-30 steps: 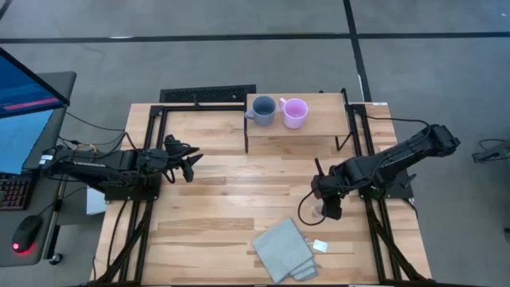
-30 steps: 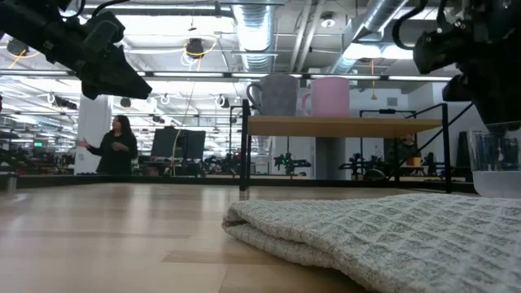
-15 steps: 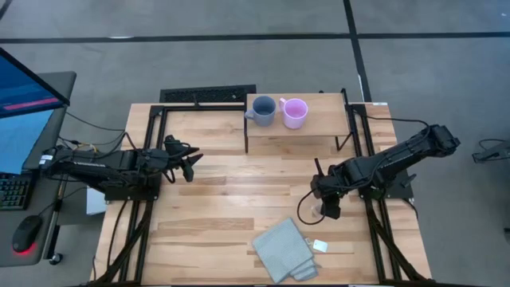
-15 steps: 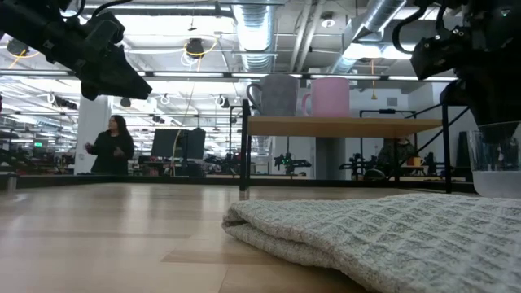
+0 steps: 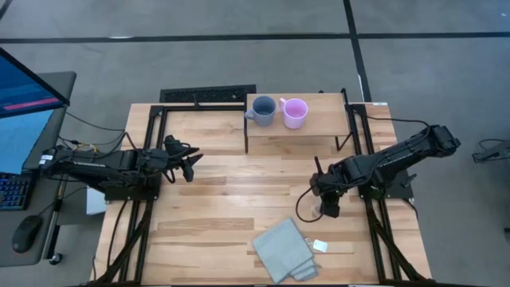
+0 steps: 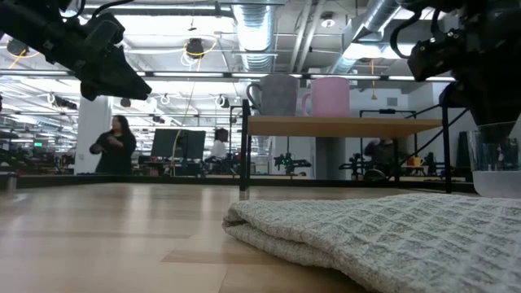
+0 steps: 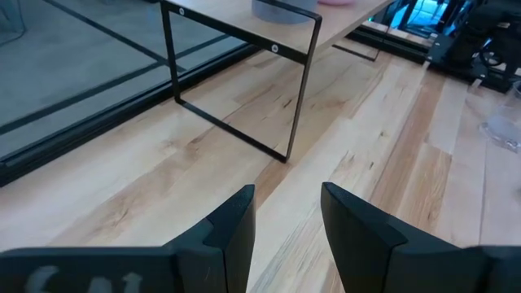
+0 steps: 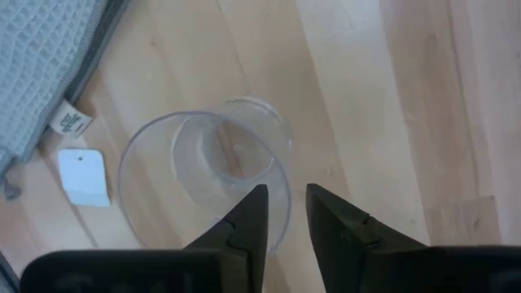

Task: Stack small to large cups/mugs on shelf
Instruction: Put the transparent mug on the shelf

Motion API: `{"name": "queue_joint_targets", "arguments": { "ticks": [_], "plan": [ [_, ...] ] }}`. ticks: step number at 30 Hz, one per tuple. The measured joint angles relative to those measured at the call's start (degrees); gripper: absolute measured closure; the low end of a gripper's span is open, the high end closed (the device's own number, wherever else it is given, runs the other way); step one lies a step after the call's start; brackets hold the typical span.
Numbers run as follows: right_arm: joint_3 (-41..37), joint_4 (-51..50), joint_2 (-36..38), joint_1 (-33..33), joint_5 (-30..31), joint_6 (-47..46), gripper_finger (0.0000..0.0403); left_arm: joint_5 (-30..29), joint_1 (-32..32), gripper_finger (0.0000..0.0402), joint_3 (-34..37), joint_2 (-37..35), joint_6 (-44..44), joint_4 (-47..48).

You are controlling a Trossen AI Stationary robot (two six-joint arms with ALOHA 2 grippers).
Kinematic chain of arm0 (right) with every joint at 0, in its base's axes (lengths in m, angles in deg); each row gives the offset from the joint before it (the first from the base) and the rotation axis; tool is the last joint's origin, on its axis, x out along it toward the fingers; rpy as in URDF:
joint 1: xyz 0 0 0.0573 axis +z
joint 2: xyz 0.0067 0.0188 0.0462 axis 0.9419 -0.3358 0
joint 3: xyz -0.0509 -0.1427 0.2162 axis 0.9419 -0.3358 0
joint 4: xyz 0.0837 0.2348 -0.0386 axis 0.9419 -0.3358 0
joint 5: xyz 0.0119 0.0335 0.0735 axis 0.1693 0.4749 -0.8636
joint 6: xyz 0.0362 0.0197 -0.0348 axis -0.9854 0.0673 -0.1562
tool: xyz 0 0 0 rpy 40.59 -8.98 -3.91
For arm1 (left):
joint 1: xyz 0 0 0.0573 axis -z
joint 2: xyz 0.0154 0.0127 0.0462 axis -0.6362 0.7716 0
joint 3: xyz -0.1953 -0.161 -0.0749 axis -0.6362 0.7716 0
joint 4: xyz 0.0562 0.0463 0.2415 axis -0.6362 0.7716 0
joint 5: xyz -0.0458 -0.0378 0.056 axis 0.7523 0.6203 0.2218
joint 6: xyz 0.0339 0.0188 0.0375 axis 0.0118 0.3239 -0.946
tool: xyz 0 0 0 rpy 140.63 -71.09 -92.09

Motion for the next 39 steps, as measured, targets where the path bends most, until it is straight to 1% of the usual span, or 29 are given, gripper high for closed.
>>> {"name": "queue_joint_targets", "arguments": {
  "ticks": [10, 18, 21, 27, 28, 32, 35, 39],
  "plan": [
    [0.00, 0.05, -0.49, 0.01, -0.16, -0.43, 0.0296, 0.00, 0.01, 0.0270, 0.00, 0.00, -0.01, 2.52],
    [0.04, 0.33, -4.42, 0.00, -0.36, -0.43, 0.0298, -0.07, 0.00, 0.0270, 0.00, 0.00, -0.02, 2.52],
    [0.04, 0.36, -6.27, -0.02, -1.69, -0.26, 0.0315, -0.07, 0.01, 0.0270, 0.00, 0.00, -0.02, 2.51],
    [0.05, 0.36, -7.74, -0.02, -3.20, 1.07, 0.0388, -0.09, 0.01, 0.0270, 0.00, 0.00, -0.02, 2.50],
    [0.07, 0.40, -7.74, -0.02, -3.21, 1.17, 0.0393, -0.10, 0.01, 0.0270, 0.00, 0.00, -0.01, 2.50],
    [0.07, 0.38, -7.44, -0.10, -3.18, 1.11, 0.0385, -0.20, 0.00, 0.0270, 0.00, 0.00, -0.02, 2.48],
    [0.07, 0.36, -7.34, -0.14, -3.48, 1.10, 0.0394, -0.33, 0.01, 0.0270, 0.00, 0.00, 0.00, 2.41],
    [0.04, -0.05, -7.34, -1.20, -6.84, 1.08, 0.0394, -0.33, 0.00, 0.0270, 0.00, 0.00, 0.00, 2.41]
  ]
}}
